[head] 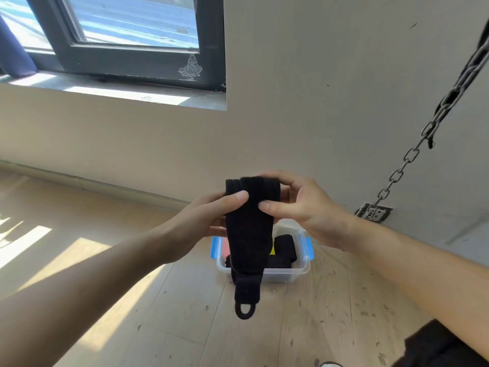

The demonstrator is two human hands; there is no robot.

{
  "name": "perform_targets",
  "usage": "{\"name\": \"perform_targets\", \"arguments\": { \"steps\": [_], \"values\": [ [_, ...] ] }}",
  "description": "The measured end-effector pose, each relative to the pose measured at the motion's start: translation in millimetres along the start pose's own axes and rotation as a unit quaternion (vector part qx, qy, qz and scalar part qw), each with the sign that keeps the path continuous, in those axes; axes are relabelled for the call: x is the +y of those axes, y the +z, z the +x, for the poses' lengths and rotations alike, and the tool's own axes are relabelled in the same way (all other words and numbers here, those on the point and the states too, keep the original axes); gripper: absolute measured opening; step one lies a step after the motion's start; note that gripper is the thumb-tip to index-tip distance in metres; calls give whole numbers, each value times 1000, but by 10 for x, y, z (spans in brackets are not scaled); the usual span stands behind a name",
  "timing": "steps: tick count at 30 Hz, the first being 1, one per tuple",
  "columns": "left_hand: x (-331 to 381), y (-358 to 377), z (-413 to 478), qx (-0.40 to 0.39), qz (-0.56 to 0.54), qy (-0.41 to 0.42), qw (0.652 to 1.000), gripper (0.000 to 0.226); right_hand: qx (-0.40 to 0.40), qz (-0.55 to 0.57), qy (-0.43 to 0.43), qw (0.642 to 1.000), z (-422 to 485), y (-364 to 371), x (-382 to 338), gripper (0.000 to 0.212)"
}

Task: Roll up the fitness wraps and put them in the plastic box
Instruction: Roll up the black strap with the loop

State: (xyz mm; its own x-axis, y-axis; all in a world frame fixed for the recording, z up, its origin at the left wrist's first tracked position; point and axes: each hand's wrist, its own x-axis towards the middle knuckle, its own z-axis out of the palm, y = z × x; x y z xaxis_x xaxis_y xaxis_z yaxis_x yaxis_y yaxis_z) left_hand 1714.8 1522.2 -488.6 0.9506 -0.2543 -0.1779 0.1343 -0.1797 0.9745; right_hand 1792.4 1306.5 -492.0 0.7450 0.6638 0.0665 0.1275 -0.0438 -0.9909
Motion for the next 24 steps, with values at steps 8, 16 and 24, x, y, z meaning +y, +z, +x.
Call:
{"name": "perform_targets", "arguments": {
  "steps": [8, 16, 24],
  "values": [
    [-19, 0, 32, 54, -48, 14, 997, 38, 16, -149, -40, 988, 7, 7, 68, 56],
    [-13, -23, 29, 75, -80, 70, 992, 41, -60, -34, 80, 994, 9, 17, 11, 44],
    [-85, -16, 61, 85, -84, 70, 990, 56, -34, 29, 54, 998, 20, 12, 28, 38]
  ]
}}
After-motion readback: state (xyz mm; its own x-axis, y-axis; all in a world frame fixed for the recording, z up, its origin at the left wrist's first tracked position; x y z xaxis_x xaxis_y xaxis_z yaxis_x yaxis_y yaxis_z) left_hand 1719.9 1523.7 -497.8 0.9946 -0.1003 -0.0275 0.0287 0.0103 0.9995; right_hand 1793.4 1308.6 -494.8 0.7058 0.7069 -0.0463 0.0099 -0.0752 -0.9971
